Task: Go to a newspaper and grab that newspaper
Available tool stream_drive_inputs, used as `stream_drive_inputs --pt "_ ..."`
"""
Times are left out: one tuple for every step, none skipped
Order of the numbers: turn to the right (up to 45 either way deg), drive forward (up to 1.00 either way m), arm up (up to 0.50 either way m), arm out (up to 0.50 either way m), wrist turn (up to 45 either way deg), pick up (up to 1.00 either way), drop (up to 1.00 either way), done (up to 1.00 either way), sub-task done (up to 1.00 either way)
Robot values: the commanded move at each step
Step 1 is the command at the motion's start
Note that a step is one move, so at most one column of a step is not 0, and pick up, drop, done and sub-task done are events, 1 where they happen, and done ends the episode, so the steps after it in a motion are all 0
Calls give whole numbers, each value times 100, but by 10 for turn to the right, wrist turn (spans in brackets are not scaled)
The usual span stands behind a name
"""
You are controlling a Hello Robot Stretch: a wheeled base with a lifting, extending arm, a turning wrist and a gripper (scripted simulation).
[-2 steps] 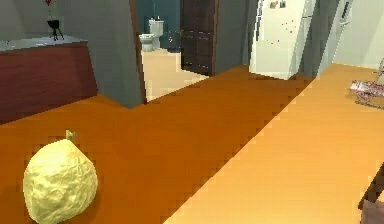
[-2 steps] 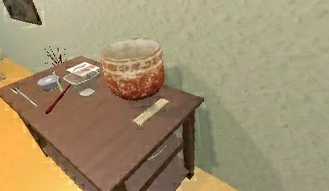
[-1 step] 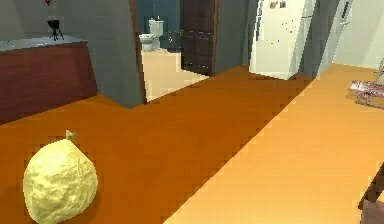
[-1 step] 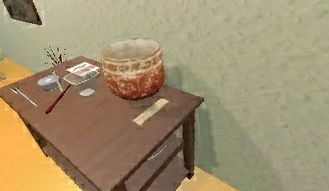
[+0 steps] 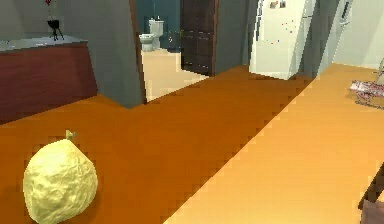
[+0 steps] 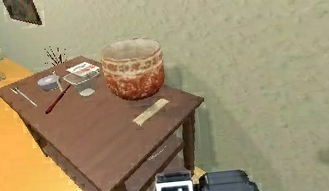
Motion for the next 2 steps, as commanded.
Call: stream_drive_inputs --pt "0 0 0 50 0 0 0 0 0" --pt "0 0 0 0 450 0 0 0 0"
